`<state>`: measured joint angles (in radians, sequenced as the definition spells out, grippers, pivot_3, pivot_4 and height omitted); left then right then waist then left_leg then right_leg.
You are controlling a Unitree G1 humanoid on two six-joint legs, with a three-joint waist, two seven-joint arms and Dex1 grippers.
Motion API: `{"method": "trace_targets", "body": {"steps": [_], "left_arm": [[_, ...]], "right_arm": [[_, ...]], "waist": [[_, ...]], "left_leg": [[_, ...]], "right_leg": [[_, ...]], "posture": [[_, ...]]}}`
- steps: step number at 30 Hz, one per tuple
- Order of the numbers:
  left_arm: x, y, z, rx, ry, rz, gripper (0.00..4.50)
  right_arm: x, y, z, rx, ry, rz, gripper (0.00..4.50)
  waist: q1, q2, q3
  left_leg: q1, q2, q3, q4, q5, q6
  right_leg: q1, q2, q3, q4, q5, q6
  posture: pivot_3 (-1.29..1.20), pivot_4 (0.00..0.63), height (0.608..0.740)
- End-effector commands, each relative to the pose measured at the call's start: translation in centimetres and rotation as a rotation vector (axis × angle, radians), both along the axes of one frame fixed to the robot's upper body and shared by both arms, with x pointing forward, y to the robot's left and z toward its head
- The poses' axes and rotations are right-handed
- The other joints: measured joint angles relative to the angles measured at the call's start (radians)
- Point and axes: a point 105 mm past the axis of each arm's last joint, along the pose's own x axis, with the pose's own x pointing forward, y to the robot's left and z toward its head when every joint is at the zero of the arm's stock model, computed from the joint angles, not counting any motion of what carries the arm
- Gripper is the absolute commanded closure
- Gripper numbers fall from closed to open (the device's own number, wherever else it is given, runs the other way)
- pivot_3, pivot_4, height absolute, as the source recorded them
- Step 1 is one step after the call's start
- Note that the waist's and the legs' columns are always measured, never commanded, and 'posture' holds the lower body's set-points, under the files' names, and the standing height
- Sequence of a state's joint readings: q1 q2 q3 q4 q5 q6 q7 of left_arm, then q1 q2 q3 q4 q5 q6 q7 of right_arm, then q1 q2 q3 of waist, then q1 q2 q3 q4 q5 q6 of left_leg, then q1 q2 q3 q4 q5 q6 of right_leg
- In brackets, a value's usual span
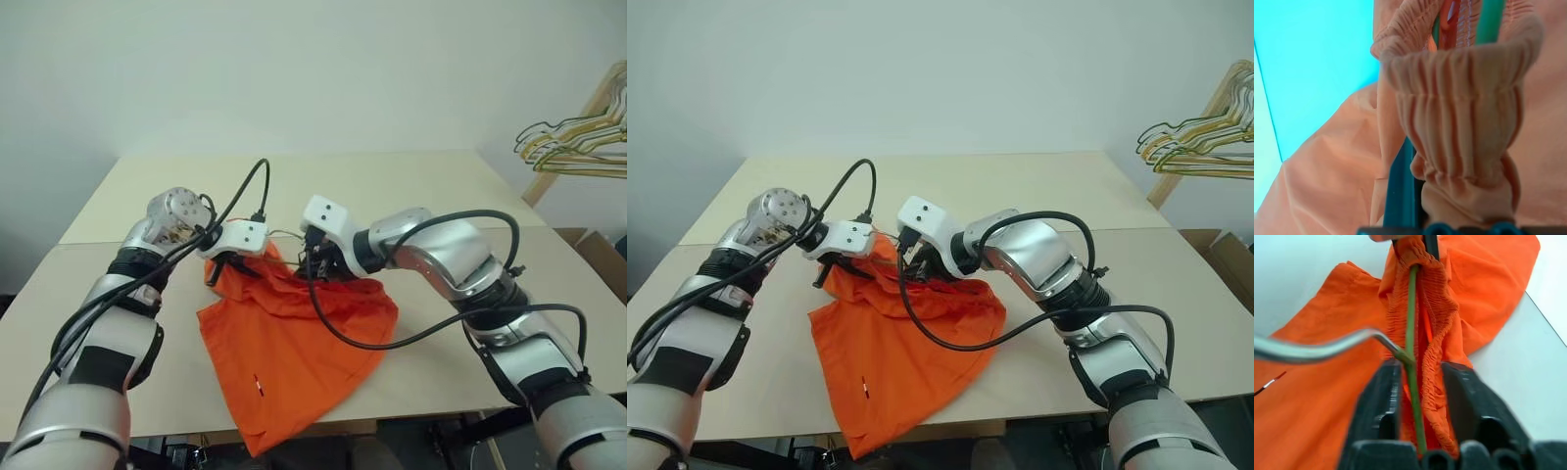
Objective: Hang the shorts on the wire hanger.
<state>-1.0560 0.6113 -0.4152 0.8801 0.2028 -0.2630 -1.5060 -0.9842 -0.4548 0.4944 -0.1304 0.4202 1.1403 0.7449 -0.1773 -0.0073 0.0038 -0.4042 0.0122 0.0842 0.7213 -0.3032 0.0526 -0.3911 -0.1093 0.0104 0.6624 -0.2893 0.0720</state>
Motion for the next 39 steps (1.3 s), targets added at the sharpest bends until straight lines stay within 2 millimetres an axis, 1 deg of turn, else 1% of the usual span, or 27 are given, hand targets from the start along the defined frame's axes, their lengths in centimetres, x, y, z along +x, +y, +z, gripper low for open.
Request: {"method": "trace_targets", "body": {"steps": [1,3,4,5,8,10,12,14,16,19,21,23,24,26,28,32,35,39], "left_arm": [[0.2,-0.5,1.9,-0.072,-0.090,-0.047,4.50],[0.0,-0.7,2.7,-0.131,-0.076,-0.056,3.97],[-0.2,-0.9,3.3,-0.172,-0.062,-0.063,3.83],[-0.3,-0.9,4.0,-0.209,-0.046,-0.058,3.58],[-0.5,-0.8,5.3,-0.263,-0.037,-0.052,2.59],[-0.5,-0.1,6.2,-0.280,-0.050,-0.036,1.92],[-0.7,0.7,6.6,-0.281,-0.056,-0.022,1.29],[-1.0,1.7,6.5,-0.273,-0.049,-0.003,0.54],[-1.1,2.4,6.3,-0.264,-0.043,0.015,0.02],[-1.2,3.7,4.9,-0.218,-0.059,0.029,0.02],[-1.3,4.2,4.2,-0.189,-0.054,0.027,0.02],[-0.7,4.3,3.6,-0.167,-0.091,0.059,0.02],[-0.3,4.4,3.3,-0.158,-0.108,0.084,0.20],[0.2,4.5,3.0,-0.147,-0.128,0.104,0.60],[0.4,4.6,2.9,-0.139,-0.141,0.107,1.18],[1.4,4.6,3.3,-0.143,-0.194,0.151,2.35],[1.7,4.5,3.4,-0.148,-0.206,0.159,3.10],[2.0,4.6,3.6,-0.150,-0.221,0.172,4.29]], "right_arm": [[0.4,0.2,1.9,0.046,-0.081,0.017,4.45],[0.4,0.0,1.8,0.047,-0.089,0.026,4.50],[0.4,-0.1,1.8,0.050,-0.091,0.029,4.50],[0.4,-0.2,1.8,0.052,-0.093,0.036,4.50],[0.4,-0.4,1.9,0.058,-0.098,0.045,4.50],[0.3,-0.5,2.2,0.068,-0.103,0.055,4.50],[0.3,-0.7,2.4,0.072,-0.108,0.062,4.50],[0.4,-1.1,2.5,0.075,-0.112,0.063,4.50],[0.3,-1.5,2.5,0.072,-0.117,0.065,4.50],[0.2,-2.3,2.9,0.082,-0.120,0.060,4.50],[0.1,-2.6,3.2,0.090,-0.121,0.061,4.50],[0.0,-2.7,3.3,0.090,-0.126,0.065,4.50],[-0.1,-2.8,3.3,0.089,-0.128,0.067,4.50],[-0.1,-3.0,3.4,0.088,-0.128,0.068,4.50],[-0.2,-3.0,3.4,0.087,-0.129,0.069,4.50],[-0.4,-3.4,3.4,0.084,-0.130,0.070,4.50],[-0.5,-3.6,3.4,0.082,-0.129,0.069,4.50],[-0.5,-3.7,3.4,0.080,-0.128,0.067,4.50]], "waist": [[-0.003,0.000,0.000],[-0.003,0.000,0.000],[-0.002,0.000,0.000],[-0.001,0.000,0.000],[0.001,0.000,0.000],[0.000,0.000,0.000],[-0.003,0.000,0.000],[-0.003,0.000,0.000],[-0.001,0.000,0.000],[0.008,0.000,0.000],[0.012,0.000,0.000],[0.013,0.000,0.000],[0.013,0.000,0.000],[0.016,0.000,0.000],[0.018,0.000,0.000],[0.019,0.000,0.000],[0.021,0.000,0.000],[0.020,0.000,0.000]], "left_leg": [[0.000,0.000,0.000,0.000,0.000,0.000],[0.001,0.000,0.000,0.000,0.000,0.000],[0.000,0.000,0.000,0.000,0.000,0.000],[0.000,0.000,-0.001,0.000,0.000,0.000],[0.000,0.000,-0.001,0.000,0.000,0.000],[0.000,0.000,-0.001,0.000,0.000,0.000],[0.000,0.000,-0.001,0.000,0.000,0.000],[0.001,0.000,-0.002,-0.001,0.000,0.000],[0.001,0.000,-0.002,-0.001,0.000,0.000],[0.002,0.000,-0.002,-0.001,0.000,0.000],[0.002,0.000,-0.002,-0.001,0.000,0.000],[0.001,0.000,-0.002,-0.001,0.000,0.000],[0.001,0.000,-0.001,0.000,0.000,0.000],[0.001,0.000,-0.002,0.000,0.000,0.000],[0.001,-0.001,-0.001,0.000,0.000,0.000],[0.001,-0.001,-0.001,0.000,0.000,0.000],[0.000,-0.001,-0.001,0.000,0.000,0.000],[0.000,-0.001,-0.001,-0.001,0.000,0.000]], "right_leg": [[0.000,0.000,0.000,0.000,0.000,0.000],[0.000,0.000,0.000,0.001,0.000,0.000],[0.000,0.000,0.000,0.001,0.000,0.000],[0.000,0.000,0.000,0.001,0.000,0.000],[0.000,0.000,0.000,0.001,0.000,0.000],[0.000,0.000,0.000,0.001,0.000,0.000],[0.000,0.000,0.000,0.001,0.000,0.000],[0.000,0.000,0.000,0.001,0.000,0.000],[0.000,0.000,0.000,0.001,0.000,0.000],[0.001,0.000,0.000,0.001,0.000,0.000],[0.001,0.000,0.000,0.001,0.000,0.000],[0.001,0.000,0.000,0.001,0.000,0.000],[0.000,0.000,0.000,0.001,0.000,0.000],[0.000,0.000,0.000,0.001,0.000,0.000],[0.001,-0.001,0.000,0.001,0.000,0.000],[0.000,-0.001,0.000,0.001,0.000,0.000],[0.000,-0.001,0.000,0.001,0.000,0.000],[0.000,-0.001,-0.001,0.001,0.000,0.000]], "posture": [[-0.13,0.000,0.740],[-0.13,0.000,0.740],[-0.13,0.000,0.740],[-0.13,0.000,0.740],[-0.12,0.000,0.740],[-0.11,0.000,0.740],[-0.11,0.000,0.740],[-0.11,0.000,0.740],[-0.11,0.000,0.740],[-0.11,0.000,0.740],[-0.12,0.000,0.740],[-0.12,0.000,0.740],[-0.12,0.000,0.740],[-0.13,0.000,0.740],[-0.13,0.000,0.740],[-0.14,0.000,0.740],[-0.14,0.000,0.740],[-0.14,0.000,0.740]]}}
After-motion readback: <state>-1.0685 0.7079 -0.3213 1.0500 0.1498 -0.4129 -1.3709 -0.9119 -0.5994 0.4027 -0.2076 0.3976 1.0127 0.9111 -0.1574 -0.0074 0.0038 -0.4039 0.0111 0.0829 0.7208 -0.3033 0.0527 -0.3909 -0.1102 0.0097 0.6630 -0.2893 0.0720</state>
